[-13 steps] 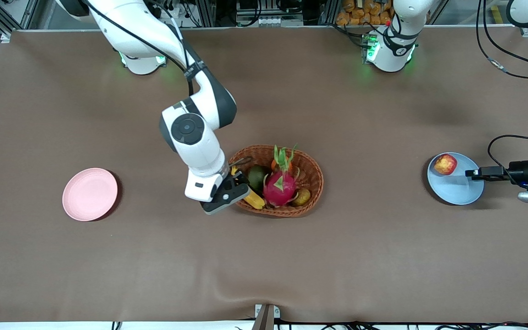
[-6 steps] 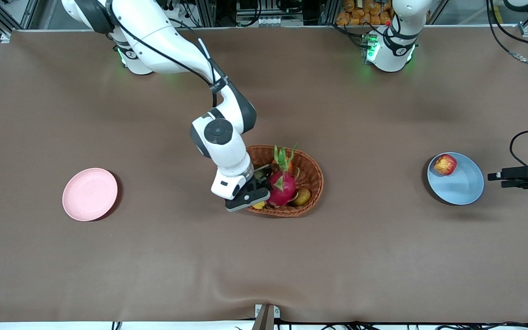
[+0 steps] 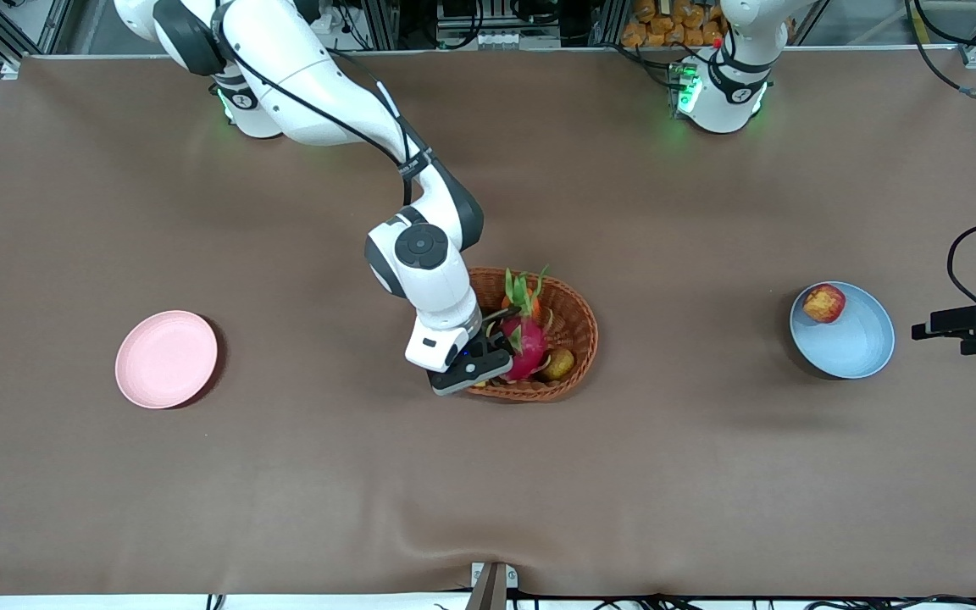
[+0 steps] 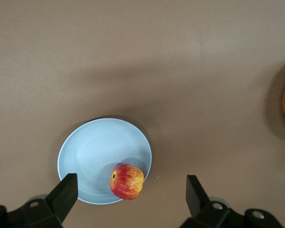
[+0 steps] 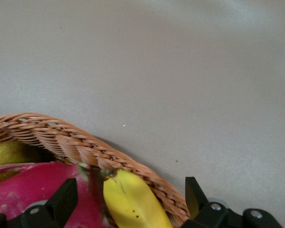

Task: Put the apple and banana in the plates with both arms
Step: 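Grasp the yellow banana with the right gripper while the left gripper withdraws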

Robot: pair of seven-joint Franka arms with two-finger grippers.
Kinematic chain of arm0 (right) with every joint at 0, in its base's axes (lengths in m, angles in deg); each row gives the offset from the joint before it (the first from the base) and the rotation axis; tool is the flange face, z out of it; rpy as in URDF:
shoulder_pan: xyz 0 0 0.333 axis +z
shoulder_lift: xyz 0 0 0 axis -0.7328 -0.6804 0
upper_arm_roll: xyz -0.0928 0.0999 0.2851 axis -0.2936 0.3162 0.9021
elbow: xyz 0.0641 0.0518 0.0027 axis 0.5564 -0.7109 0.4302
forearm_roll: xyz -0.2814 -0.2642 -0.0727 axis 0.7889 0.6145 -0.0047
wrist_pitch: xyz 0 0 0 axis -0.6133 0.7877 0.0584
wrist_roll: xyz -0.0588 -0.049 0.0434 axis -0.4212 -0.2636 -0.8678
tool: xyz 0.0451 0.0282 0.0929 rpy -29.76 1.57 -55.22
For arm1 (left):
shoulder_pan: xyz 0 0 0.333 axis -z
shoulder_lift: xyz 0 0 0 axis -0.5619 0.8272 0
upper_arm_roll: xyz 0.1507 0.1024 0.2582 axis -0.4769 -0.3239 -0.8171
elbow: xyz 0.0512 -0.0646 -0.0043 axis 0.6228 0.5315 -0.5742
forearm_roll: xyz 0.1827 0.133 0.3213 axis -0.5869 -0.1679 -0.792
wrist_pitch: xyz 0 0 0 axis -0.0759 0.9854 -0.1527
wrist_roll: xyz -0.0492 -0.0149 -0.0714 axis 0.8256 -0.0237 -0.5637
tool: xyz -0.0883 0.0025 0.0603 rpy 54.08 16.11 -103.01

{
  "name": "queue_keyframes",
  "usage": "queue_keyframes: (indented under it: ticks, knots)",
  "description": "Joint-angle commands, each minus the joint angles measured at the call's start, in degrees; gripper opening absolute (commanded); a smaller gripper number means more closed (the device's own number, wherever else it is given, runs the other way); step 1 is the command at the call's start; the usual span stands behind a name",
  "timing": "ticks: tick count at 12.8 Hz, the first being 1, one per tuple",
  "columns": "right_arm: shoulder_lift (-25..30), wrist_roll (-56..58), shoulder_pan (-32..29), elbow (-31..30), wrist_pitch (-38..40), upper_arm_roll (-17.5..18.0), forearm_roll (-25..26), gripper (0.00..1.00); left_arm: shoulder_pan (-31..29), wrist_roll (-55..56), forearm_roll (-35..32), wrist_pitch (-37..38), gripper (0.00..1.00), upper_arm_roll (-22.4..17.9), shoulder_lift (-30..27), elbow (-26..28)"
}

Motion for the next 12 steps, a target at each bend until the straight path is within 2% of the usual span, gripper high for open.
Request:
queue_keyframes:
  ticks: [1,4,5,6,7,8,10,12]
  knots:
    - [-1.50,-0.79,0.21,2.32,0.36,-0.63,2.44,1.00,0.45,0.85,-1.86,0.28,1.00,-0.41,-3.45,0.68]
    - [-1.50,-0.70,-0.05,2.23,0.36,-0.63,4.72,1.00,4.57,5.66,-2.30,0.80,1.00,-0.59,-6.79,0.94]
    - [-1.50,-0.70,0.04,2.06,0.36,-0.63,4.72,0.94,6.33,8.56,-2.30,1.68,1.00,-0.85,-8.63,1.29]
    - [-1.50,-0.79,0.12,1.97,0.36,-0.63,4.72,0.77,9.39,11.28,-2.91,3.69,1.00,-1.55,-10.22,1.29]
    - [-1.50,-0.88,0.13,1.97,0.36,-0.63,4.72,0.65,11.42,13.22,-4.05,5.36,1.00,-2.77,-11.89,1.29]
    - [-1.50,-0.97,0.21,1.97,0.36,-0.63,4.64,0.61,14.06,15.68,-4.23,6.86,1.00,-3.92,-13.64,1.29]
    - [-1.41,-1.23,0.48,1.70,0.44,-0.72,4.63,0.61,20.99,18.25,-4.24,9.85,1.00,-10.05,-17.16,1.38]
    - [-1.32,-1.40,0.65,1.62,0.97,-0.72,4.55,0.61,25.05,18.16,-4.24,10.12,1.00,-14.28,-19.45,1.29]
